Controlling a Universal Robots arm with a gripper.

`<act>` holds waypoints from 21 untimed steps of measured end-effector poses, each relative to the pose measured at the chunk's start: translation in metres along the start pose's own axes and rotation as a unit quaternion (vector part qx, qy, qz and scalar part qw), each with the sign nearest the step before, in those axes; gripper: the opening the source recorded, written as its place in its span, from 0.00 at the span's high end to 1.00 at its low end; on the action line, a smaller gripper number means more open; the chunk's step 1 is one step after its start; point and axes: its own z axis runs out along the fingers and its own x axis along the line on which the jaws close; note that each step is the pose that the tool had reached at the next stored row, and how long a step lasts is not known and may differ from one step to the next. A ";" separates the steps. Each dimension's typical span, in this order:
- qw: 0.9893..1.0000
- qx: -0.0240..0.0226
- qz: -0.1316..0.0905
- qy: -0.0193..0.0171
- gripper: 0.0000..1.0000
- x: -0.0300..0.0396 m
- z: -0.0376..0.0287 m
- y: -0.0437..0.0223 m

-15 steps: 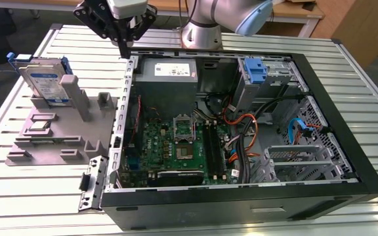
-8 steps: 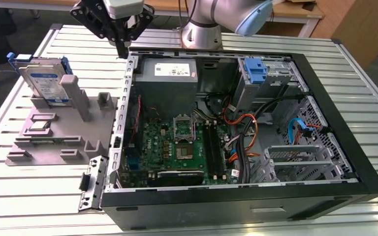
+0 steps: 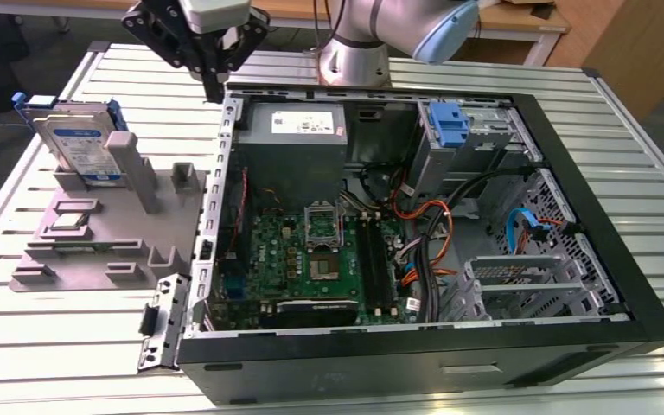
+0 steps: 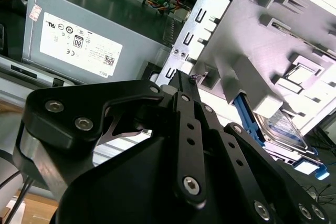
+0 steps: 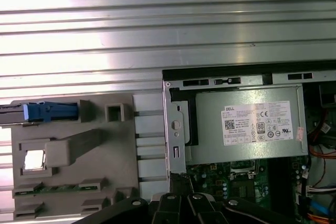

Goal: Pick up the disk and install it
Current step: 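Reach for the disk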

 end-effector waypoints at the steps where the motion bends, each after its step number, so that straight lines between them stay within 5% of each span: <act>1: 1.000 0.000 0.000 0.000 0.90 0.0006 0.0000 -0.0001; 21: 1.000 0.000 0.000 0.000 0.90 0.0152 0.0006 -0.0012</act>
